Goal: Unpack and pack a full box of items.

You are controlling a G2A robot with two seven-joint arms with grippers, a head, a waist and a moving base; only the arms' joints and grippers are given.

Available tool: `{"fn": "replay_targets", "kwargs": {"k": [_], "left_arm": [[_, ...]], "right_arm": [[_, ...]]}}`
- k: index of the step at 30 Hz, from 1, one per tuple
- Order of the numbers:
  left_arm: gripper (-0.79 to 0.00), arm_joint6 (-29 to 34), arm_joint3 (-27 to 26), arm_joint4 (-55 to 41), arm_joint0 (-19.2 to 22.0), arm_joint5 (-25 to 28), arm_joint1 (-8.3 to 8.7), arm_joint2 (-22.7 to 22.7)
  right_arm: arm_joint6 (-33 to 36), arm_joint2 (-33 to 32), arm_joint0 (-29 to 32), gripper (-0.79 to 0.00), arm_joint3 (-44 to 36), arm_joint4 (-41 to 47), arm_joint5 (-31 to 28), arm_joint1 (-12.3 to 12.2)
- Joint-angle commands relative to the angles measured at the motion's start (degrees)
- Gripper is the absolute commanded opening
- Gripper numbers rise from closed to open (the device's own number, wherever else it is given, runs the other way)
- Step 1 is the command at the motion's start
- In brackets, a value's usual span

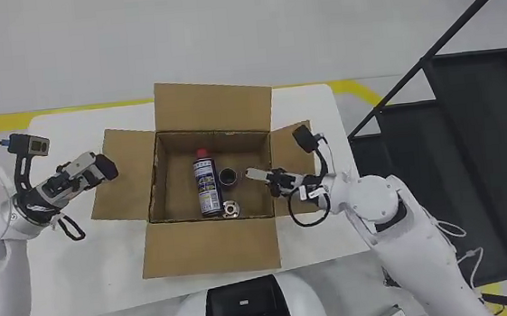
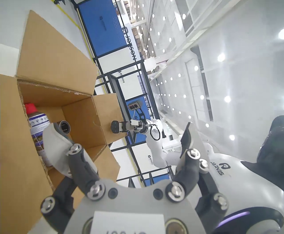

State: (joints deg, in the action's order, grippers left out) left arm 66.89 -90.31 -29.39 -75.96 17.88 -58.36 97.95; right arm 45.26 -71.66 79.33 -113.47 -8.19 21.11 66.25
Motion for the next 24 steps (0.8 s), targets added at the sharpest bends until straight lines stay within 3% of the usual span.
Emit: {"fn": "replay_targets", "kwargs": {"k": [1, 9, 13, 19, 24], "left_arm": [[0.000, 0.26, -0.49, -0.81, -1.51, 0.73, 0.04, 0.33], [0.000, 0.54, -0.89, -1.17, -2.41, 1.32, 0.05, 0.35], [0.000, 0.54, -0.89, -1.17, -2.41, 1.32, 0.05, 0.35], [0.000, 0.54, -0.89, -1.17, -2.41, 1.32, 0.05, 0.35], [0.000, 0.54, -0.89, -1.17, -2.41, 1.32, 0.05, 0.35]], "right_arm": [[0.71, 3.99, -4.07, 0.000, 0.84, -3.39, 1.72, 0.30], [0.55, 20.97, -19.95, 0.000, 10.20, -15.36, 14.73, 3.32], [-2.04, 28.23, -26.10, 0.000, 15.79, -16.05, 19.61, 6.02], [-6.44, 34.42, -32.21, 0.000, 24.59, -16.23, 26.70, 9.72], [-9.86, 36.91, -35.22, 0.000, 30.95, -14.08, 28.08, 12.54]]}}
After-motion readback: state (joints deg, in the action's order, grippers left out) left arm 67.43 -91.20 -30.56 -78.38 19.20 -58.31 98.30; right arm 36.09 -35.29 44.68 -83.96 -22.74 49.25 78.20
